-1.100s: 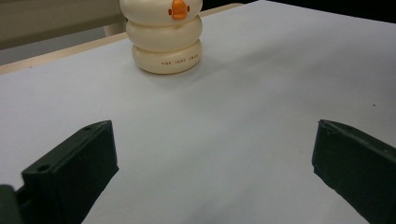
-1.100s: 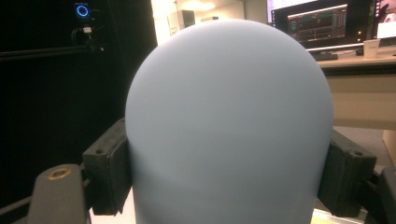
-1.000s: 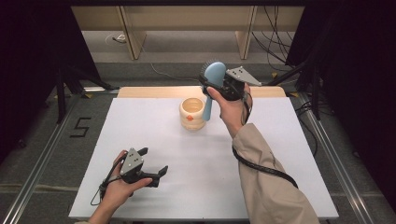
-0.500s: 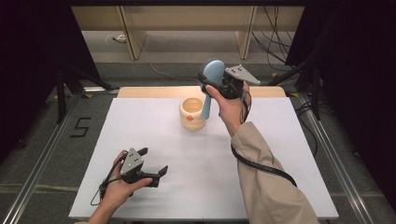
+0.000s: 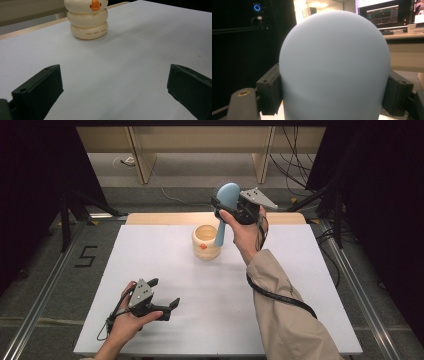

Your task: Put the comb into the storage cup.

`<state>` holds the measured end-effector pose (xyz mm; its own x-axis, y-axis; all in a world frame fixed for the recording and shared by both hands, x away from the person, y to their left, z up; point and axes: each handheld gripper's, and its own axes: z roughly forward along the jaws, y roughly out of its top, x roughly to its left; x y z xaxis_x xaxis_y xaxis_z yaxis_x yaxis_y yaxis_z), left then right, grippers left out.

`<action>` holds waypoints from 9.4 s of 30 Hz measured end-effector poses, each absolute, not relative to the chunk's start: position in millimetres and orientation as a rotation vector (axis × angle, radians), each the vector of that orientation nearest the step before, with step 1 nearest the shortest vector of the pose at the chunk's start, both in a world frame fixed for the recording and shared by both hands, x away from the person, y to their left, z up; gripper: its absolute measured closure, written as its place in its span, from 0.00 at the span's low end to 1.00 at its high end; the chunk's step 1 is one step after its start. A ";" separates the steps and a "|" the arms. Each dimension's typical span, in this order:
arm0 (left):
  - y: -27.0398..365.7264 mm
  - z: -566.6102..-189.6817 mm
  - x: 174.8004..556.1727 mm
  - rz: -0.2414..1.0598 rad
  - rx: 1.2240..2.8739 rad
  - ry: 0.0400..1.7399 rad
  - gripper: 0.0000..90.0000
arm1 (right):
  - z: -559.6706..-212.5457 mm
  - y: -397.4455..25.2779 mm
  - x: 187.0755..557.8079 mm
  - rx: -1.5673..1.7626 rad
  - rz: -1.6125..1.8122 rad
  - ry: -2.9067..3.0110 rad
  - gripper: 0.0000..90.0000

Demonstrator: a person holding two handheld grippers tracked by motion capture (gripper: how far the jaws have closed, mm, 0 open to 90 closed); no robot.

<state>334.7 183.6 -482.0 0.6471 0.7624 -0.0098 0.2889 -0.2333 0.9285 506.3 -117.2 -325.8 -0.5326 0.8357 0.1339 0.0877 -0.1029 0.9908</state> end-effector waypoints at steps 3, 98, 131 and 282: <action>184.0 -481.8 334.7 0.560 1.805 0.845 0.00 | -325.4 -116.5 506.8 1.023 1.696 1.598 0.23; 185.8 -481.8 333.0 0.550 1.793 0.857 0.00 | -320.0 -85.2 523.9 0.993 1.715 1.581 0.23; 187.0 -481.9 332.9 0.551 1.787 0.862 0.00 | -328.9 -81.9 534.1 1.000 1.701 1.574 0.23; 187.5 -483.8 334.7 0.541 1.792 0.862 0.00 | -400.9 -77.8 541.8 1.073 1.589 1.661 0.23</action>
